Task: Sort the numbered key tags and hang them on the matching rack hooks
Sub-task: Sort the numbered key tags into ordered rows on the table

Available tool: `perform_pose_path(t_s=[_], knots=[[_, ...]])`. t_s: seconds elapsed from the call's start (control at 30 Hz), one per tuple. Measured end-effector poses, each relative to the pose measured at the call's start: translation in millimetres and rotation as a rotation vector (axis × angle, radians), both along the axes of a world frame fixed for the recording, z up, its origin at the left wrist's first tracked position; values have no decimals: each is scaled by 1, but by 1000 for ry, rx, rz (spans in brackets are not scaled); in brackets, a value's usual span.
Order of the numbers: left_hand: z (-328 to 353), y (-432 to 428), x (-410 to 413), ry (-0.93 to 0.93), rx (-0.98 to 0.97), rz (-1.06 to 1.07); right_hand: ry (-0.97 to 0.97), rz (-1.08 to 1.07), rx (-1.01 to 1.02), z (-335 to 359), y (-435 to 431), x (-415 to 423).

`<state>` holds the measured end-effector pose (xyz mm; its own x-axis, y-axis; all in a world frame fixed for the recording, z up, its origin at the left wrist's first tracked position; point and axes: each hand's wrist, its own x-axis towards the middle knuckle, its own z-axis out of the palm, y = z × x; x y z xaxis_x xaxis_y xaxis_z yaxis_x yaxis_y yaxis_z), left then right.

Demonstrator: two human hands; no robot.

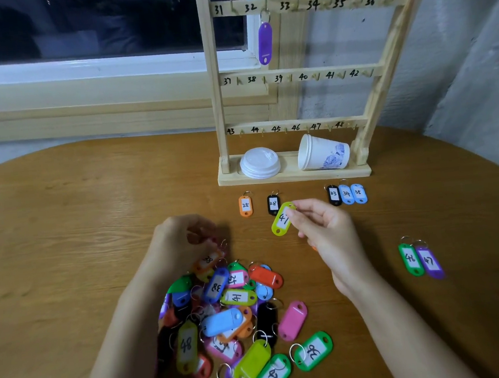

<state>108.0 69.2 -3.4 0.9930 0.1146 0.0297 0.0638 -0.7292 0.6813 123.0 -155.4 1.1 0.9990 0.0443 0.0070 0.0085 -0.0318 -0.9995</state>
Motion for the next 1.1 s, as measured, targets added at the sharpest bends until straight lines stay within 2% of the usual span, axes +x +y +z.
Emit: perform_pose_path(t_s=[0.27, 0.53, 0.63, 0.7, 0.93, 1.1], knots=[[-1, -6, 2, -188, -44, 57, -11, -7, -2, -1, -2, 1], [5, -27, -2, -257, -353, 9, -27, -15, -39, 2, -16, 4], [14, -40, -5, -272, -566, -25, -45, -38, -55, 9, -35, 6], [19, -50, -7, -287, -625, -39, -62, -62, -77, 14, -54, 4], [21, -102, -20, -184, -751, -79, -30, -248, -190, 5, -136, -10], [14, -126, -26, -118, -713, -141, -26, -308, -285, -9, -167, -34]])
